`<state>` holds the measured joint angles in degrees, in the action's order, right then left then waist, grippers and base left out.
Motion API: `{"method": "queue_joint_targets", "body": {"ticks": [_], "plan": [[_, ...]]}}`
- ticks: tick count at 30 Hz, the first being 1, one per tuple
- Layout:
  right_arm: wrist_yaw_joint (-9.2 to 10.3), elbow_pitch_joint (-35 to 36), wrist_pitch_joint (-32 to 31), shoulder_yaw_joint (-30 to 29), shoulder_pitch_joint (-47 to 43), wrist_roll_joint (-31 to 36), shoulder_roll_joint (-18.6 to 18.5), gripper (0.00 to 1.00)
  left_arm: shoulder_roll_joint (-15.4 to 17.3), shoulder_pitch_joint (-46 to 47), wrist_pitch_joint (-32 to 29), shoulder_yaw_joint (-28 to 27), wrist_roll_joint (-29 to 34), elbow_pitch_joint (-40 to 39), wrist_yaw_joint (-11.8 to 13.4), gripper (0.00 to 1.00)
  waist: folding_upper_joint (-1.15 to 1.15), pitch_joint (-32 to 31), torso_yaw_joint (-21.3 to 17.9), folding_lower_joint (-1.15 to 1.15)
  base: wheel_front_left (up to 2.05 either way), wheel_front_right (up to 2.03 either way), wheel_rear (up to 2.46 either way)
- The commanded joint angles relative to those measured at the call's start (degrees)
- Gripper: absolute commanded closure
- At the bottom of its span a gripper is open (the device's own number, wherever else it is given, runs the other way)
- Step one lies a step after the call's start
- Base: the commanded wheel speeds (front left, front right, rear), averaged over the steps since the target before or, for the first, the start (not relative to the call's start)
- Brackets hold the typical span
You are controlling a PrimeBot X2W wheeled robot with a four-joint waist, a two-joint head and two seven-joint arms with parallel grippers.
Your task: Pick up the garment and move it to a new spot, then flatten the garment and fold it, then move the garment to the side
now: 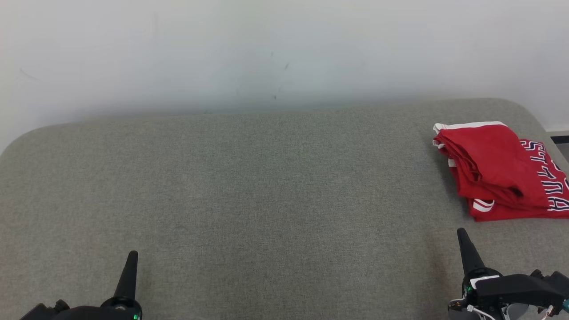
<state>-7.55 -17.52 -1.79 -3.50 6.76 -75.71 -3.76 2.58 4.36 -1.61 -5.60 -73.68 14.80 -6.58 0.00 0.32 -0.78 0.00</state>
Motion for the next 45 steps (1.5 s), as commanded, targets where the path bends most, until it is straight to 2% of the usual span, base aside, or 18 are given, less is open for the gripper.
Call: {"method": "queue_joint_targets", "body": {"ticks": [1, 38, 45], "plan": [[0.08, 0.79, -0.46, -0.42, -0.15, -1.65, 0.16, 1.00, 0.32, 1.09, -0.56, -0.29, -1.76, -0.65, -0.31, 1.00, 0.00, -0.01, 0.04, 0.00, 0.00, 0.00, 0.00], [0.11, 3.44, -4.54, -2.95, -0.79, -15.49, 0.90, 1.00, 0.43, 2.10, -4.68, -0.96, -17.50, -0.83, -1.08, 1.00, 0.00, -0.13, 0.69, 0.00, 0.00, 0.00, 0.00], [0.12, 3.65, -4.95, -3.20, -0.86, -16.73, 0.98, 1.00, 0.45, 2.16, -5.10, -1.01, -18.87, -0.83, -1.02, 1.00, 0.00, -0.15, 0.78, 0.00, 0.00, 0.00, 0.00]]}}
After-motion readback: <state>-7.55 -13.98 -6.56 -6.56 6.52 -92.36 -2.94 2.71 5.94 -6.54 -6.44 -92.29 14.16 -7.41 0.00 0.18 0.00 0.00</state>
